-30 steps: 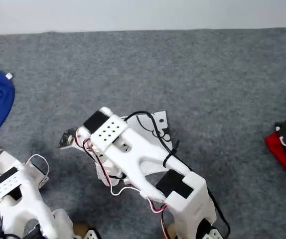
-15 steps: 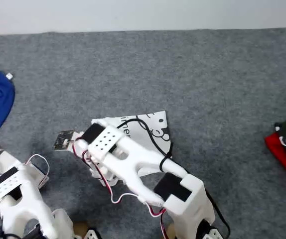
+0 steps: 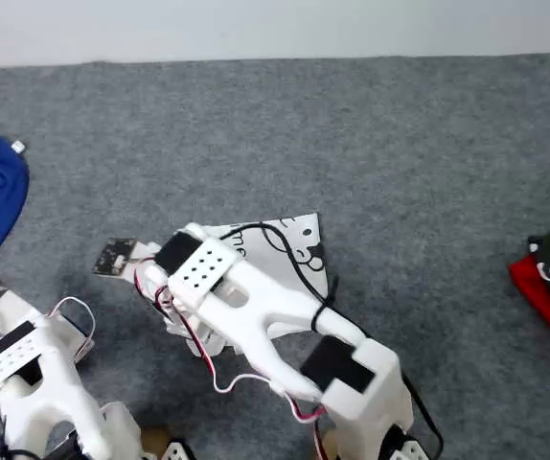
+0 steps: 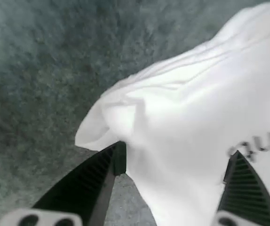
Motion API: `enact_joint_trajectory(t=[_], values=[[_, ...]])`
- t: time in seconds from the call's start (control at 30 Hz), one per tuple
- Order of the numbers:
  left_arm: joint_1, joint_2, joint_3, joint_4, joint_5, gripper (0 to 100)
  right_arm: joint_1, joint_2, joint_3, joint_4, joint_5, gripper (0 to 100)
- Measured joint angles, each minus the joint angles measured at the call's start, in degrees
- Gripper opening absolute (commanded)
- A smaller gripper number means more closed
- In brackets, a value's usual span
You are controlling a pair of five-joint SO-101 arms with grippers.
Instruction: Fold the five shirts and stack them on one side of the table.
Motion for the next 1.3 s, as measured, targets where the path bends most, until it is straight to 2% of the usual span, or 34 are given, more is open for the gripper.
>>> enact_joint_trajectory(t=[0.23, 0.33, 0.57, 0.7, 0.83, 1.2, 1.3], values=[[0.0, 0.0, 0.0, 0.0, 0.0, 0, 0.2, -6.5, -4.4, 7.9, 0.0, 33.9], [0.0, 0.0, 0.0, 0.0, 0.0, 0, 2.9, -8.0, -4.4, 8.0, -1.9, 33.9], [0.0, 0.0, 0.0, 0.0, 0.0, 0, 18.4, -8.0, -4.4, 4.0, -14.0, 34.0], [0.0, 0.0, 0.0, 0.0, 0.0, 0, 22.9, -8.0, -4.4, 3.3, -22.9, 34.0], [0.0, 0.0, 0.0, 0.0, 0.0, 0, 23.7, -8.0, -3.3, 2.5, -25.1, 34.0], [0.0, 0.0, 0.0, 0.0, 0.0, 0, 26.9, -3.3, 2.1, -2.2, -25.4, 34.0], [0.0, 0.0, 0.0, 0.0, 0.0, 0, 27.4, -1.8, 2.1, -2.2, -27.9, 34.1]])
